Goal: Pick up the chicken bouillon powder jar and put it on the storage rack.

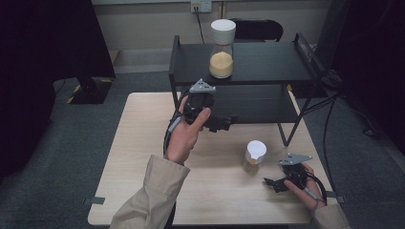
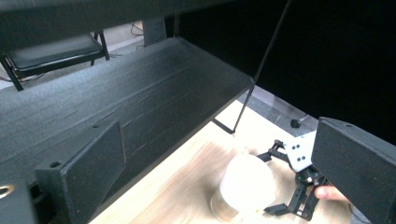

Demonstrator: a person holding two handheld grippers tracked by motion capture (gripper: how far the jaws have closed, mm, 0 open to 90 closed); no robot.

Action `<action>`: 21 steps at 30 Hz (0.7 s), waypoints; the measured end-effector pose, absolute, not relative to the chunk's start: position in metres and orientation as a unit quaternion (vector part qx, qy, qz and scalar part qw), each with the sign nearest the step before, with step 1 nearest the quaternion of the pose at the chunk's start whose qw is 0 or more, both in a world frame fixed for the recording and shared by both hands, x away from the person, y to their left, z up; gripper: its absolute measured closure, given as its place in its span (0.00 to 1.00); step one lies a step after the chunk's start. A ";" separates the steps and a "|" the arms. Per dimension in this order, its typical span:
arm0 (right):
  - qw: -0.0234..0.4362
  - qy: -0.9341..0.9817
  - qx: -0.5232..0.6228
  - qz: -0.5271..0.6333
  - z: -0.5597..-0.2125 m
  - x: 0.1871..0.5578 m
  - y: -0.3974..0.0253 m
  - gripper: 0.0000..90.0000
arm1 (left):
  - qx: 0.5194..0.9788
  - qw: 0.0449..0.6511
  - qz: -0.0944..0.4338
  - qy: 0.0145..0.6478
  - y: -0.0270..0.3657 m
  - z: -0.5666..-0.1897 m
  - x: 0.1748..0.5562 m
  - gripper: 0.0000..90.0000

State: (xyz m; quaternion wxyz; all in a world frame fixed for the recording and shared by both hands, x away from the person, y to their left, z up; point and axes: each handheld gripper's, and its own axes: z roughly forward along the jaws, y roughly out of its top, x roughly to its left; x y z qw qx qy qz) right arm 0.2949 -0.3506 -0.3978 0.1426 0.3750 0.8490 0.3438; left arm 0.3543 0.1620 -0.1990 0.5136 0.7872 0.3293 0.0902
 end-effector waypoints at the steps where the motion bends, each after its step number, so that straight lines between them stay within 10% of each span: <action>1: 0.143 0.849 0.375 0.344 -0.398 0.295 -0.351 0.00 | 0.788 0.513 0.089 0.329 0.162 -0.202 0.355 0.02; 21: 0.143 0.849 0.375 0.344 -0.398 0.295 -0.351 0.00 | 0.797 0.500 0.063 0.333 0.166 -0.256 0.354 0.02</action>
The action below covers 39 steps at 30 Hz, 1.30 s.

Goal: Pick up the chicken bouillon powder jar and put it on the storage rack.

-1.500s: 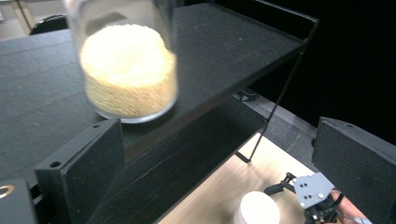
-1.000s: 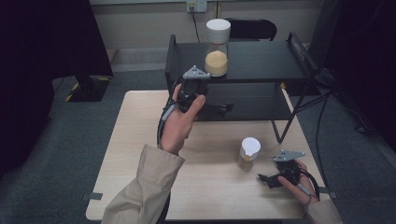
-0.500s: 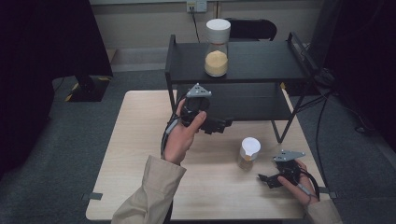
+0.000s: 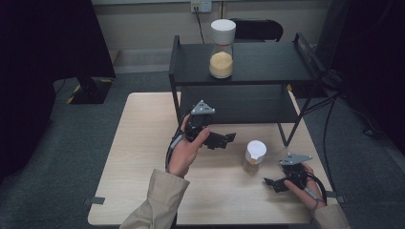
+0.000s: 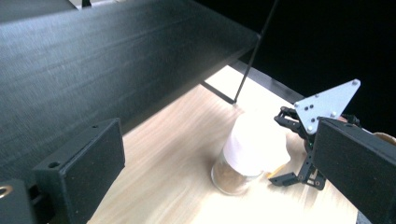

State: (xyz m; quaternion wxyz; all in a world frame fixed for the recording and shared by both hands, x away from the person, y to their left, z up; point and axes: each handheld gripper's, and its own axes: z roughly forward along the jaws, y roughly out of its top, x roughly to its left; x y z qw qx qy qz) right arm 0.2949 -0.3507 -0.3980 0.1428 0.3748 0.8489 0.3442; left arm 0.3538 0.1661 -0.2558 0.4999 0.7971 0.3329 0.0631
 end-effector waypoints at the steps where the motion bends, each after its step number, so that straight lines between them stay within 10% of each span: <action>1: 0.143 0.849 0.375 0.344 -0.398 0.295 -0.351 0.00 | 0.798 0.498 0.060 0.334 0.167 -0.261 0.354 0.02; 39: 0.143 0.849 0.375 0.344 -0.398 0.295 -0.351 0.00 | 0.809 0.446 0.037 0.382 0.178 -0.363 0.337 0.02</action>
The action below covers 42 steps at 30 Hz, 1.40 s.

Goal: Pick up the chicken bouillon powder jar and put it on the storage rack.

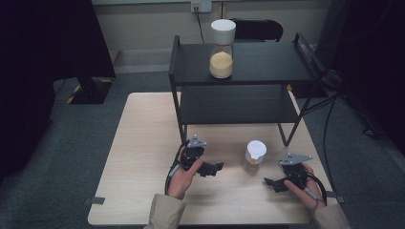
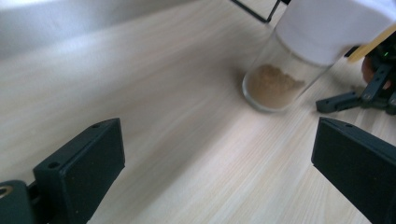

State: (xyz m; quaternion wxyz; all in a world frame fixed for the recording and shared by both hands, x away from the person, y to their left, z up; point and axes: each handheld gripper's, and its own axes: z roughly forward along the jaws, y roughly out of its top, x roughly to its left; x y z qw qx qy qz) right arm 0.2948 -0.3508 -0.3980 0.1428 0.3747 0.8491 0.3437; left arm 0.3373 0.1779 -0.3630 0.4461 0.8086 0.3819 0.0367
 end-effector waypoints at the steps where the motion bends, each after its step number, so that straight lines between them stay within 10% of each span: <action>1: 0.143 0.849 0.375 0.344 -0.398 0.295 -0.351 0.00 | 0.811 0.442 0.038 0.382 0.178 -0.365 0.337 0.02; 42: 0.143 0.849 0.375 0.344 -0.398 0.295 -0.351 0.00 | 0.841 0.370 0.116 0.378 0.172 -0.406 0.303 0.00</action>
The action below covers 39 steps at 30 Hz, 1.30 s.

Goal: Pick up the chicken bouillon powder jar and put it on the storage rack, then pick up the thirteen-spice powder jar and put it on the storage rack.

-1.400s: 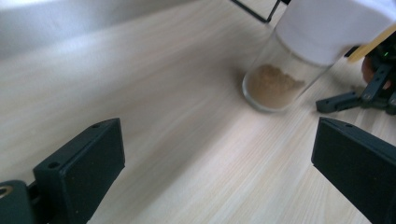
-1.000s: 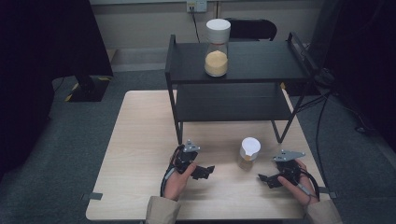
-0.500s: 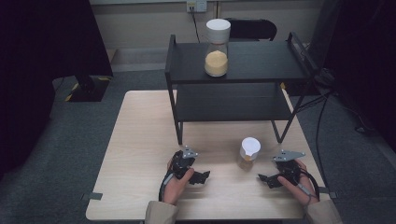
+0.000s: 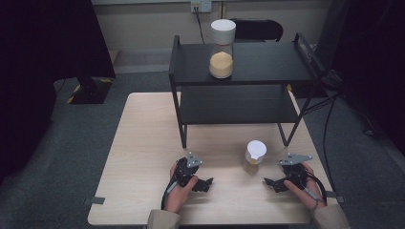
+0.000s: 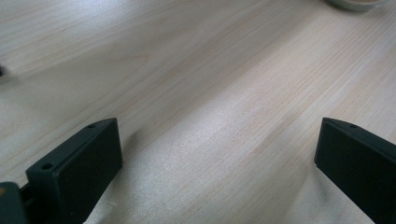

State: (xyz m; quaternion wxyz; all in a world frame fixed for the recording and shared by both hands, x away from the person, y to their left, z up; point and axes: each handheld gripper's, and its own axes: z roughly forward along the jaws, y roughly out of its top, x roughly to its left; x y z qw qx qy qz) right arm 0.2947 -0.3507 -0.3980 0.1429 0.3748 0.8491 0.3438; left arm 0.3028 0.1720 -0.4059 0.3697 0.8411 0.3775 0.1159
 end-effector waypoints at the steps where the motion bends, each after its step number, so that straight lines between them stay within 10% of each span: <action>1: 0.143 0.849 0.375 0.344 -0.398 0.295 -0.351 0.00 | 0.846 0.363 0.122 0.371 0.169 -0.405 0.302 0.00; 39: 0.141 0.853 0.350 0.360 -0.389 0.298 -0.350 0.02 | 0.848 0.355 0.132 0.369 0.165 -0.405 0.299 0.00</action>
